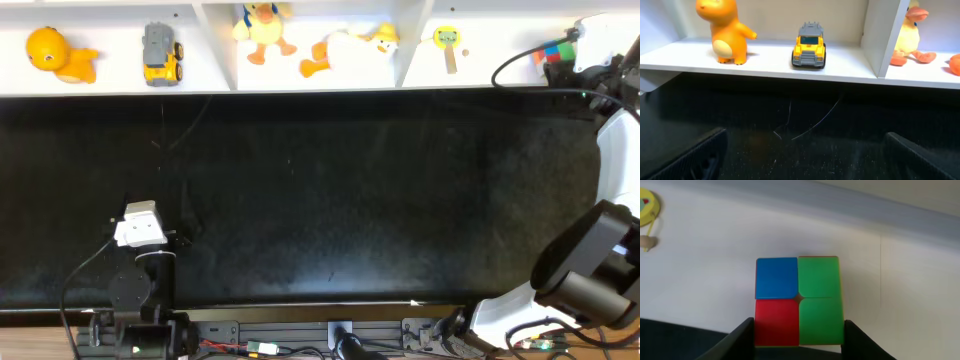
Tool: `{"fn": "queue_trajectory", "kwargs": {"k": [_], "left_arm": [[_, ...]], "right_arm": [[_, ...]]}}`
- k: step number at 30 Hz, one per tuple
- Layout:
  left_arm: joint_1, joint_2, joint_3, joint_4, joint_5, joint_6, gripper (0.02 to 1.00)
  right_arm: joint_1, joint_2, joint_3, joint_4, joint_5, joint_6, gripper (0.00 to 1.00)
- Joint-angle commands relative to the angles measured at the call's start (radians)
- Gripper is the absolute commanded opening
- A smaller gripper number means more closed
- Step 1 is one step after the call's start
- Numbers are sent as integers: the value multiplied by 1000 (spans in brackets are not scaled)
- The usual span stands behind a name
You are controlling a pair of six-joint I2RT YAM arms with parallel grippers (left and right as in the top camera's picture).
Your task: Store Toys
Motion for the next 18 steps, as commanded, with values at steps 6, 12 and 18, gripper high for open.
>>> {"fn": "queue_trajectory", "kwargs": {"k": [6,12,18], "left_arm": [[-6,-11,-1,-3,-1,22,998],[-6,-11,-1,-3,-1,22,998],[-6,-11,-1,-3,-1,22,998]], "right_arm": [[11,12,40,68,-18,73,364],[20,13,40,89,-19,80,351],[24,17,40,110,-40,121,351]]}}
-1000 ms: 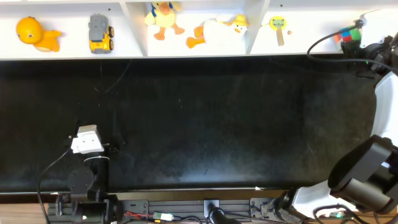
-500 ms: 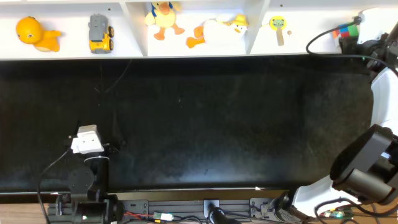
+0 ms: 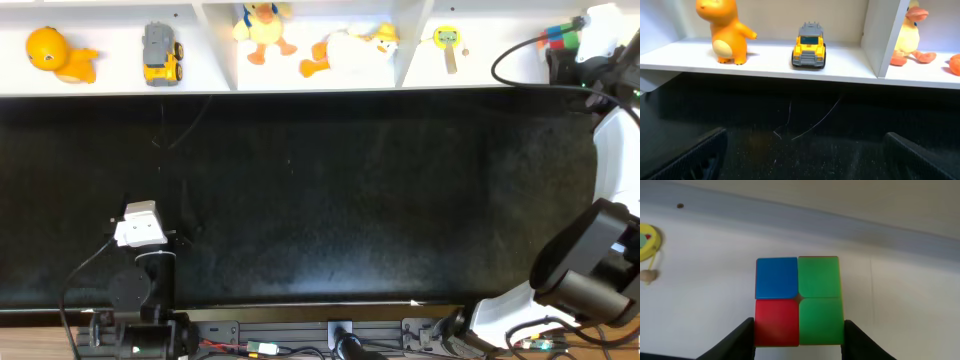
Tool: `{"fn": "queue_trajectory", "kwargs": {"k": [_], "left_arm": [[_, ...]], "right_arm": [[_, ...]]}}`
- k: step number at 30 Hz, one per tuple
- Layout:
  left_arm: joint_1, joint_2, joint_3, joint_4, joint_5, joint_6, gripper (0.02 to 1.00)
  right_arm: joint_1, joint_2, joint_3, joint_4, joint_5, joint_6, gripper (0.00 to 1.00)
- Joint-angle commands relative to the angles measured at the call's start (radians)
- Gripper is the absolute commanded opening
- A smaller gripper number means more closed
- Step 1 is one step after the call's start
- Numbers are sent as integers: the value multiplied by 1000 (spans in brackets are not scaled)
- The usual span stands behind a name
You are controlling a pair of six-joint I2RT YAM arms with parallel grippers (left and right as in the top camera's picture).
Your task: Store Toys
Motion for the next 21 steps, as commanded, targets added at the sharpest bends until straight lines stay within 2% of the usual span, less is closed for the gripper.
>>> {"fn": "queue_trajectory", "kwargs": {"k": [1,21], "left_arm": [[-6,-11,-1,-3,-1,22,998],[-6,-11,-1,-3,-1,22,998]], "right_arm": [[6,14,40,23,-35,53,354],[19,62,40,39,-34,62,338]]}}
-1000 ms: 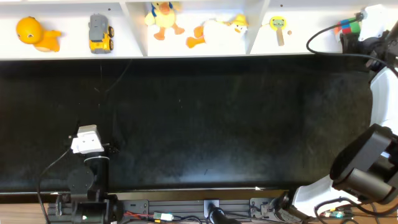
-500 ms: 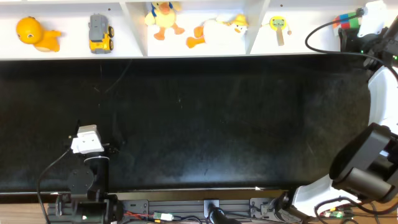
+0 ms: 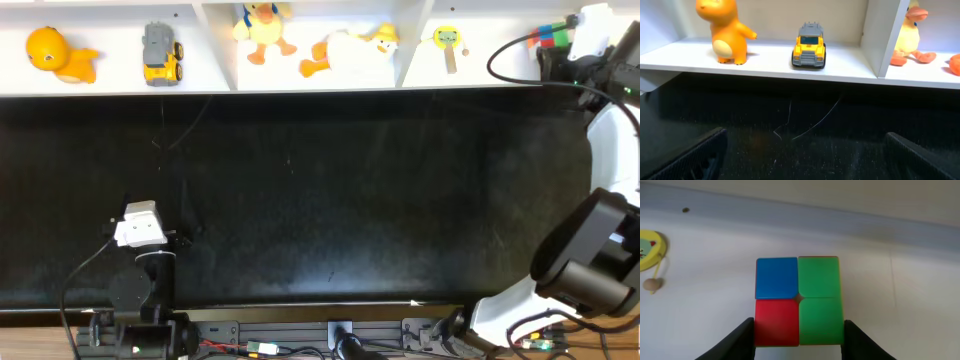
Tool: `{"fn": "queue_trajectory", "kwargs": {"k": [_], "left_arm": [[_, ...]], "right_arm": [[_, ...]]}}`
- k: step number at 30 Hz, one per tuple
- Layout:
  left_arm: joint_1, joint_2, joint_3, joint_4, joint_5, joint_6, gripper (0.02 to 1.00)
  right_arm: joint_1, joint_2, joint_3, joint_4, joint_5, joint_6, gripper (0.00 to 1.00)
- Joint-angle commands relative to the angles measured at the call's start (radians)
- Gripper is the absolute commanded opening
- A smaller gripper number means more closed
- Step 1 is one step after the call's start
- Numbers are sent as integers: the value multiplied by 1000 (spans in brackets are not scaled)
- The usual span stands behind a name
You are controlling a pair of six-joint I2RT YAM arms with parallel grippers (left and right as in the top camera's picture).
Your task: Store Toys
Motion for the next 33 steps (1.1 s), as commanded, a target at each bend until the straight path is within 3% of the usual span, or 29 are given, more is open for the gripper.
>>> {"fn": "queue_trajectory", "kwargs": {"k": [1,17,19,23,25,26,33], "left_arm": [[-6,-11,-1,-4,-1,22,998],[-6,-11,-1,-4,-1,22,998],[-6,-11,-1,-4,-1,22,998],[-6,-11,-1,-4,-1,22,998],[-6,-11,-1,-4,-1,22,998],[-6,-11,-1,-4,-1,22,998],[-6,-11,-1,-4,-1,22,998]], "right_arm": [[5,19,40,16,-13,8,338],[5,29,40,26,21,8,367],[5,29,40,25,21,8,428],[5,29,40,24,21,8,663],[5,29,40,23,21,8,851],[5,29,40,23,21,8,1000],[4,28,40,2,55,8,996]]}}
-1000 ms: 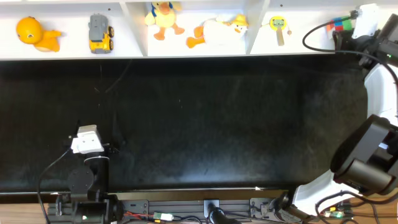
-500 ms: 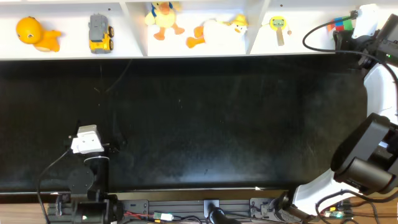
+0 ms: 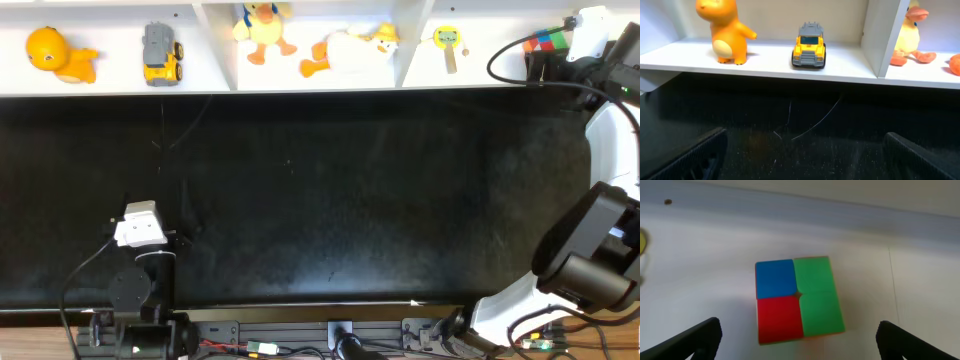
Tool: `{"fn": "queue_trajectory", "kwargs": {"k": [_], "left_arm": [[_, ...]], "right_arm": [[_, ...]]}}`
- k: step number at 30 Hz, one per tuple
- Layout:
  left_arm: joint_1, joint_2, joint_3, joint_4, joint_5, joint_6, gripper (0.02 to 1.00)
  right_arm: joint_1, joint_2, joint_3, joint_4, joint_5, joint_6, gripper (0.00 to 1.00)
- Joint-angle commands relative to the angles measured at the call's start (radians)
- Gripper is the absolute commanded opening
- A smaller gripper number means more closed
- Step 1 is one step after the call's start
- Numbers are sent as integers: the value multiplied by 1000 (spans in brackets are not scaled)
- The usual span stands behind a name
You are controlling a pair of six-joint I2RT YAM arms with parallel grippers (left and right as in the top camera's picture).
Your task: Store Toys
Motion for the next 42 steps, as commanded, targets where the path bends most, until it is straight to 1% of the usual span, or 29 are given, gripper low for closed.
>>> {"fn": "queue_trajectory", "kwargs": {"k": [1,6,12,20,26,32,35,39,42], "left_arm": [[-6,-11,-1,-3,-1,22,998],[-6,-11,-1,-3,-1,22,998],[-6,-11,-1,-3,-1,22,998],[-6,-11,-1,-3,-1,22,998],[-6,-11,-1,-3,-1,22,998],[-6,-11,-1,-3,-1,22,998],[-6,-11,-1,-3,-1,22,998],[-6,-11,-1,-3,-1,22,998],[-6,-11,-1,-3,-1,22,998]], "right_arm": [[4,3,38,-19,31,5,996],[5,-43,-5,-21,39,5,996],[5,-188,-181,68,40,4,996],[12,-358,-367,69,39,5,998],[92,-467,-489,69,69,4,996],[220,-549,-581,81,77,5,996],[290,-585,-621,127,120,11,993],[394,-626,-691,242,247,84,996],[474,-659,-750,299,307,83,998]]}}
